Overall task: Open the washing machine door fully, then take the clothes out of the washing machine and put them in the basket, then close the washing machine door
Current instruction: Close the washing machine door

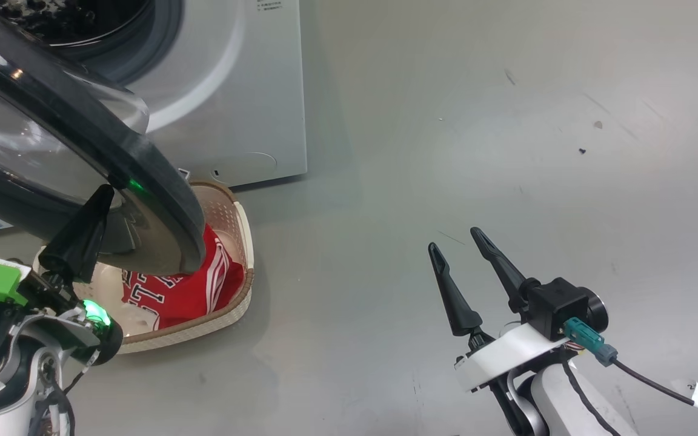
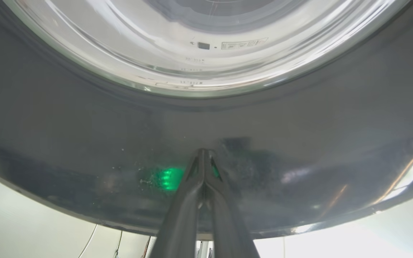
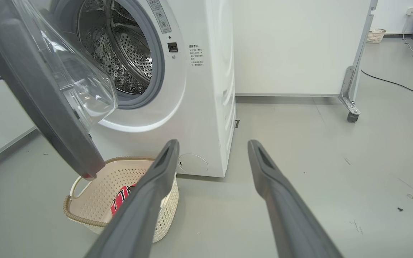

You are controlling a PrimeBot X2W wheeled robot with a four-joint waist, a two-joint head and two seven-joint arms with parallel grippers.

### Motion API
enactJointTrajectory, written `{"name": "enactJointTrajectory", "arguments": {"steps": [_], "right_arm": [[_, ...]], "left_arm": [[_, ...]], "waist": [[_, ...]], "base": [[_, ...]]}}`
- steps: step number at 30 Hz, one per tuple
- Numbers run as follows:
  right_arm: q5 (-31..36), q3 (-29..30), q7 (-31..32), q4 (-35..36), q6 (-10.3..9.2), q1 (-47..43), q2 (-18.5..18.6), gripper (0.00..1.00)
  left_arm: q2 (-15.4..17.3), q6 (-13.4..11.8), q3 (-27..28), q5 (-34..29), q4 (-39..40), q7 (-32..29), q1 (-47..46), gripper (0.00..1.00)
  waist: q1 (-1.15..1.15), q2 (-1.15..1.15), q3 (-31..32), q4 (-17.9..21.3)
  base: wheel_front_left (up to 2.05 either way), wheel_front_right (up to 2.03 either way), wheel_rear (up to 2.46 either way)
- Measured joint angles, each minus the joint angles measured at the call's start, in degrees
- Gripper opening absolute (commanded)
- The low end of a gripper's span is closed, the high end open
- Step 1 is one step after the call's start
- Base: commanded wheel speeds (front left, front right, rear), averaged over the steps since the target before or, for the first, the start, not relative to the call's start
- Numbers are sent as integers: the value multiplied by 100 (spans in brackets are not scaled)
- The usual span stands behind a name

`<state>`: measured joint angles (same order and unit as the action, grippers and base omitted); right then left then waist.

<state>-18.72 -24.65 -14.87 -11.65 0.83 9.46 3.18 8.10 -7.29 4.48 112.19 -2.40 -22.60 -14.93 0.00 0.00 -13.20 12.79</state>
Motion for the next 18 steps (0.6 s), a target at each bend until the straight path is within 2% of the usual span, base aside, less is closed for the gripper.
{"name": "enactJointTrajectory", "arguments": {"steps": [18], "right_arm": [[-231,-11,0,214,-100,164,-3,100]], "left_arm": [[-102,0,-112,-59,-320,513,-804,0]], "waist": [[0,0,-476,540]], "base": [[0,0,0]]}}
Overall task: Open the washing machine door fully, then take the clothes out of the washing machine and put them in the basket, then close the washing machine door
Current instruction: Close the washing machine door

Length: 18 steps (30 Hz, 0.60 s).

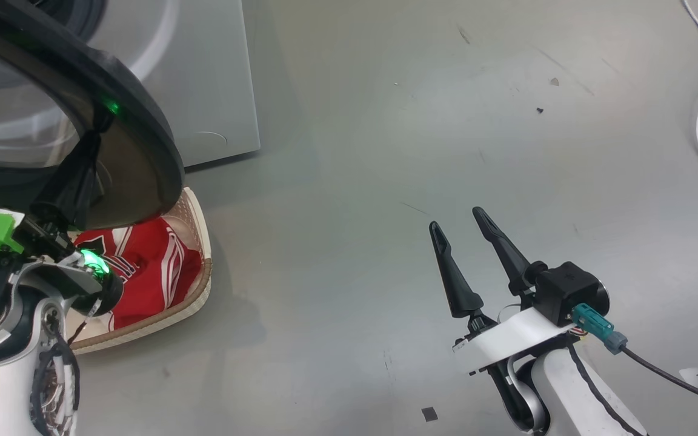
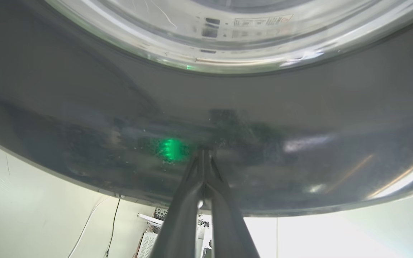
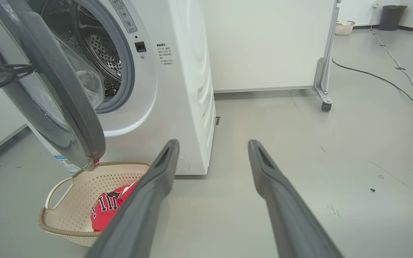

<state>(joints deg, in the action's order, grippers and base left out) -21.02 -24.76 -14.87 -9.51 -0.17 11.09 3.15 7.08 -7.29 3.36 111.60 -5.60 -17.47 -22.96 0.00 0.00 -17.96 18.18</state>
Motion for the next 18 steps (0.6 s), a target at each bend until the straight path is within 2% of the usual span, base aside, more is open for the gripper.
{"name": "enactJointTrajectory", "arguments": {"steps": [7,11,18], "right_arm": [[-56,48,0,41,-59,48,-4,100],[-56,134,0,42,-152,48,-5,100],[-2,202,0,40,-152,48,-5,100]], "left_arm": [[-34,0,45,-35,-240,192,-236,0],[-76,0,3,-66,-331,200,-331,0],[-123,0,-146,-176,-541,188,-425,0]], "waist": [[0,0,-89,136],[0,0,-81,116],[0,0,-11,0]], "base": [[0,0,0],[0,0,0],[0,0,0]]}}
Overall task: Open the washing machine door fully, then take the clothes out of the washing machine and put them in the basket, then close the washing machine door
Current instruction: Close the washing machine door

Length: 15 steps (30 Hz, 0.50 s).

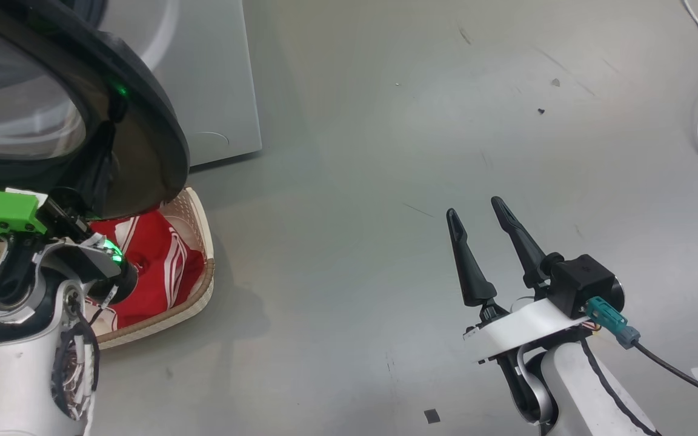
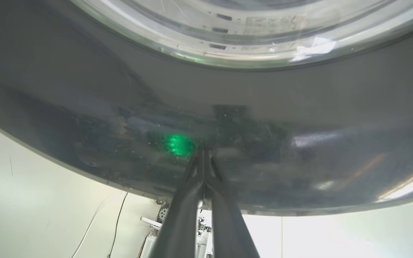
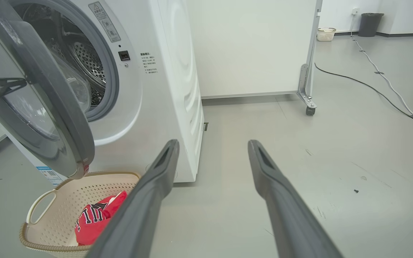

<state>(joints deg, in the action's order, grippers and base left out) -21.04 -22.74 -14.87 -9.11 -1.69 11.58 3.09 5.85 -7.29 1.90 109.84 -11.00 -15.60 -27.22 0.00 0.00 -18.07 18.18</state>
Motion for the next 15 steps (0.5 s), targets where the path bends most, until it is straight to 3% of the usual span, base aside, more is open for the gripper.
{"name": "enactJointTrajectory", "arguments": {"steps": [9,15], "right_arm": [[65,204,0,-80,2,0,1,100],[94,441,0,-120,2,-15,-1,100]], "left_arm": [[-31,205,-498,-238,-163,-277,132,0],[149,388,-979,-769,-165,-454,521,0]], "waist": [[0,0,250,-286],[0,0,490,-578]], "base": [[0,0,0],[0,0,0]]}}
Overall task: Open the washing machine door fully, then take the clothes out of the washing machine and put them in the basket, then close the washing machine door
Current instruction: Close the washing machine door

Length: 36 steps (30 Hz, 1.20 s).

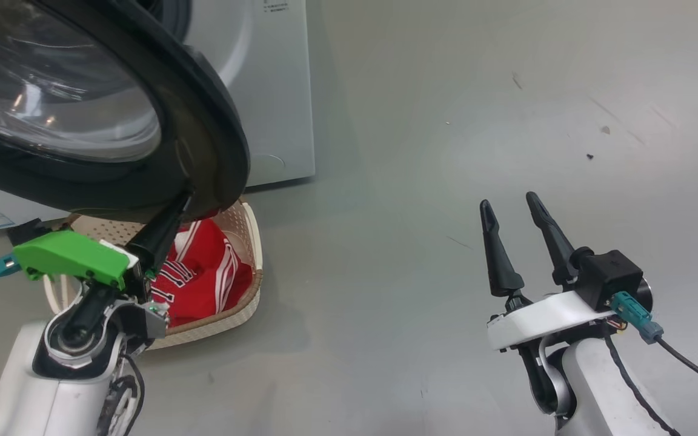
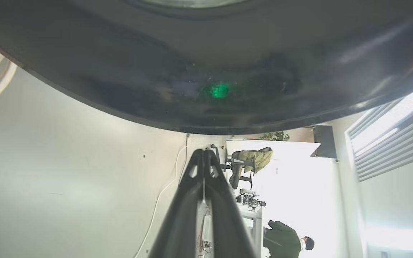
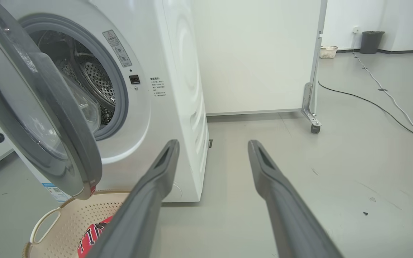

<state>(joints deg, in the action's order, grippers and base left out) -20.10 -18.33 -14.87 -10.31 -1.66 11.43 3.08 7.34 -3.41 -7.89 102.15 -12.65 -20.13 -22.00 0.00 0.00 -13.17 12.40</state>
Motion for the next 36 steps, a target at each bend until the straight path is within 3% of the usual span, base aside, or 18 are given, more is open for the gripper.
{"name": "enactJointTrajectory", "arguments": {"steps": [8,13,18,25,28,36], "right_arm": [[69,167,0,-1,7,-98,43,100],[110,218,0,0,49,-249,43,100],[175,211,0,12,68,-347,37,100],[209,187,0,18,130,-405,34,100],[209,187,0,16,159,-530,32,100],[216,181,0,20,178,-609,27,100]], "left_arm": [[491,377,-506,-1213,62,162,378,0],[1015,575,-781,-2304,54,517,598,0],[1101,679,-886,-2881,133,926,782,0],[1603,680,-998,-4240,179,1774,1082,0],[1607,671,-1102,-4707,186,2208,1291,0],[1582,486,-1174,-5228,236,2925,1563,0]], "waist": [[0,0,329,-486],[0,0,529,-796],[0,0,720,-1085],[0,0,986,-1364],[0,0,1113,-1445],[0,0,1178,-1502]], "base": [[0,0,0],[0,0,0],[0,0,0],[0,0,0],[0,0,0],[0,0,0]]}}
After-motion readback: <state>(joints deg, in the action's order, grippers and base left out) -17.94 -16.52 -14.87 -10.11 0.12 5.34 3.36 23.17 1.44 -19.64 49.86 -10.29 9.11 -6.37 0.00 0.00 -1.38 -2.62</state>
